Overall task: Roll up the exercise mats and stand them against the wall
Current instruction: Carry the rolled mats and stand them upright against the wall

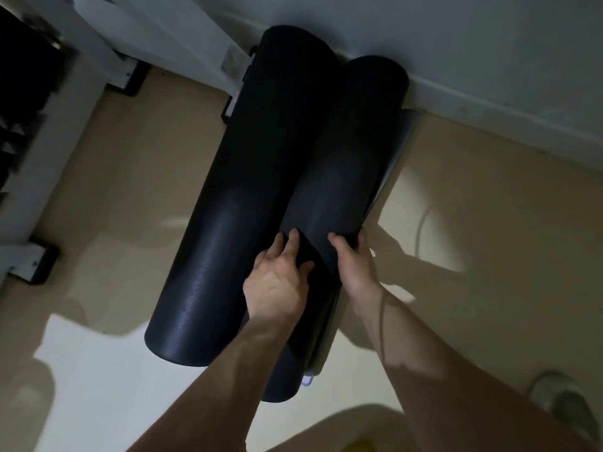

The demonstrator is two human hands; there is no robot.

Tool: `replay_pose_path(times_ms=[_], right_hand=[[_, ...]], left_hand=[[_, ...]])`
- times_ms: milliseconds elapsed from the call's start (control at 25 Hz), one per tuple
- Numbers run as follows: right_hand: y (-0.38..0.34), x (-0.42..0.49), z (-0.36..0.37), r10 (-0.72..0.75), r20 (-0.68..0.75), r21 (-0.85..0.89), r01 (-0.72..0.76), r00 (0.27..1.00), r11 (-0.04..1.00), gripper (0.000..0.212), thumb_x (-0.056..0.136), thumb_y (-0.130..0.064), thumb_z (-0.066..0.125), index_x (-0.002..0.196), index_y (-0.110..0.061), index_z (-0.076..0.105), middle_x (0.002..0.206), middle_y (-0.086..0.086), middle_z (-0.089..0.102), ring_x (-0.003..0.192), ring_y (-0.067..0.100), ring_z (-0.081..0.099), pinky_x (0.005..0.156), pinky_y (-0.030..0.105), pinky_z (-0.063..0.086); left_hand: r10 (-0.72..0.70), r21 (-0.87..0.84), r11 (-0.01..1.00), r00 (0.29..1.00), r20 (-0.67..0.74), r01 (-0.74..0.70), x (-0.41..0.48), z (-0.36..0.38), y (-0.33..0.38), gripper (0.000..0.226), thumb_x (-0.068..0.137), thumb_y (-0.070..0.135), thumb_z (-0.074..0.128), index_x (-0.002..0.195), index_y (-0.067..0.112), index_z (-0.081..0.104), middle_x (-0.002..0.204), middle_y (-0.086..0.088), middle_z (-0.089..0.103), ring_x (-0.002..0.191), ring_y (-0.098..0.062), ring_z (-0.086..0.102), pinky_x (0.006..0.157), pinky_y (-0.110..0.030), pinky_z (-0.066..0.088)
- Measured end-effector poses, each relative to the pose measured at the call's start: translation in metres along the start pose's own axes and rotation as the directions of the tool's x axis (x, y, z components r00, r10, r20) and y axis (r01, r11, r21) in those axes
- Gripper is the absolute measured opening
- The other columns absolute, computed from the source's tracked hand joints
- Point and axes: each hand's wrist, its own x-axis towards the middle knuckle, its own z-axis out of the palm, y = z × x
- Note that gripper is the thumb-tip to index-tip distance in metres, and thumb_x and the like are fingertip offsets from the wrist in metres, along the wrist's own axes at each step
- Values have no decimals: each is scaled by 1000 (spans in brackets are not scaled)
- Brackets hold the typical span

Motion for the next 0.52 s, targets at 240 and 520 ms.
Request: replay_pose_path(times_ms=[240, 520], right_hand=[[-46, -120, -31, 38, -43, -506, -55, 998, 861, 64, 100, -43, 59, 152, -10, 42, 145, 23, 48, 132, 42, 51, 108, 39, 40], [-101, -323, -83, -107, -204, -597, -36, 973, 802, 53, 98, -42, 57, 145, -16, 50, 142, 15, 45, 122, 40, 59, 102, 43, 48]], left_hand=[[72, -132, 990, 993, 90, -59, -41, -84, 2, 52, 98, 40, 57, 147, 23, 49, 139, -4, 59, 125, -26, 57, 98, -36, 47], [202, 37, 975, 943, 266, -220, -167, -211, 24, 55, 98, 44, 56, 147, 21, 48, 142, -7, 59, 128, -30, 55, 102, -38, 47]])
